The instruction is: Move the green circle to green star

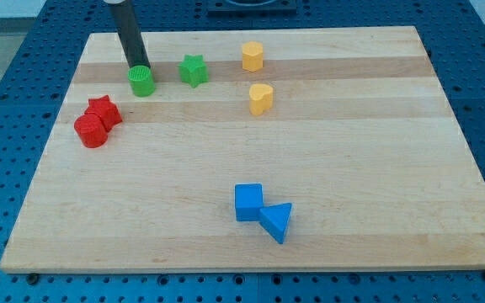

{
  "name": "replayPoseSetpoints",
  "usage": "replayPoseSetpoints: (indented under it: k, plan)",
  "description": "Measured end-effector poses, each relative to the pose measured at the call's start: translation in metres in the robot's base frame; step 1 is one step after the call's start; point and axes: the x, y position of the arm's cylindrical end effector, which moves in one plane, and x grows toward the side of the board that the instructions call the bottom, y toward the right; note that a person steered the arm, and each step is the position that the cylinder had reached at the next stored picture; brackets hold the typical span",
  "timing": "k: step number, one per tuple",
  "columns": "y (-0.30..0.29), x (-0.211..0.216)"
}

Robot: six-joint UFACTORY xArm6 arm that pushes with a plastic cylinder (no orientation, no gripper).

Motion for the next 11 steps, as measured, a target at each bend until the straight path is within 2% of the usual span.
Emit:
replayPoseSetpoints:
  k: [1,3,5,7,9,10,11]
  plan:
    - [0.001,0.014]
    - [-0.043,0.014]
    - [-0.036,0.029]
    - [0.009,0.03]
    - [0.003,0.007]
    - [-0.002,-0.03]
    - [0.032,-0.06]
